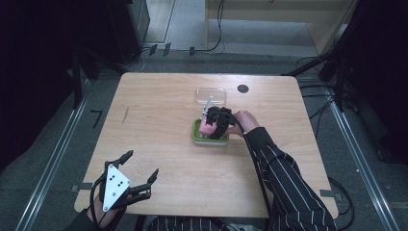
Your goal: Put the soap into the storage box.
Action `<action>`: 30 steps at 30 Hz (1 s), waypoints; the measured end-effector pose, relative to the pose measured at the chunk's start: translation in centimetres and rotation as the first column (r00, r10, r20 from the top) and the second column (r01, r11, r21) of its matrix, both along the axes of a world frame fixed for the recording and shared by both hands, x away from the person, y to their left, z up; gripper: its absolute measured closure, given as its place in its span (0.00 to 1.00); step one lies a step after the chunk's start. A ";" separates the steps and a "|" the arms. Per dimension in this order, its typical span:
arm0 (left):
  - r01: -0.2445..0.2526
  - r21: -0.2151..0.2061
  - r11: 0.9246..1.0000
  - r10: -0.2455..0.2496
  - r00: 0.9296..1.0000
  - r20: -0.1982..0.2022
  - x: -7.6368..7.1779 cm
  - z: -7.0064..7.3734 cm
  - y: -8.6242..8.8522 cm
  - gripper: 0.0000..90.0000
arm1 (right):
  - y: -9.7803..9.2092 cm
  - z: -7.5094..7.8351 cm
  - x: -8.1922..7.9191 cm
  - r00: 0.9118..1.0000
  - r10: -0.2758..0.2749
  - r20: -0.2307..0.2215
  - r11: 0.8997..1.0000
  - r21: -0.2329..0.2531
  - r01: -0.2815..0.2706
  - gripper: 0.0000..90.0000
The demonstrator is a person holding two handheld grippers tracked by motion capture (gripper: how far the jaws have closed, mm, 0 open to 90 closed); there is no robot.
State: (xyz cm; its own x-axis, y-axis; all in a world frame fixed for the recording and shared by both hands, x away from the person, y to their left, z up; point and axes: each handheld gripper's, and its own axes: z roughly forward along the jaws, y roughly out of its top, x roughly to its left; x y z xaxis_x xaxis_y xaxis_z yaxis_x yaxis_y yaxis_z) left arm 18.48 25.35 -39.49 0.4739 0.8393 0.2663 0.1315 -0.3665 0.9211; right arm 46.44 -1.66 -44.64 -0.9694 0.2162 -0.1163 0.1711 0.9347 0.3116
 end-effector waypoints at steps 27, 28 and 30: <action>-0.012 -0.001 1.000 0.012 1.000 -0.003 0.0 0.0 0.2 0.15 | 0.0 0.5 0.0 1.000 -0.015 0.003 1.000 0.009 0.015 0.37; -0.013 0.000 1.000 0.013 1.000 -0.004 0.0 0.0 0.1 0.15 | 0.1 0.6 -0.1 1.000 -0.012 0.004 1.000 0.007 0.012 0.35; -0.010 0.001 1.000 0.010 1.000 0.000 -0.1 0.0 0.1 0.15 | 0.1 0.7 -0.1 1.000 -0.028 0.009 1.000 0.002 0.027 0.32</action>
State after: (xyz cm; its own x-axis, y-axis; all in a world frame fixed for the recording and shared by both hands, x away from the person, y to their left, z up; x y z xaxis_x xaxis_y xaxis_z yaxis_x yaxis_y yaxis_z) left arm 18.36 25.46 -39.52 0.4658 0.8437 0.2667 0.1355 -0.3659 0.9207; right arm 46.29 -1.57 -43.92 -0.9620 0.2430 -0.1248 0.1938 0.9290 0.3152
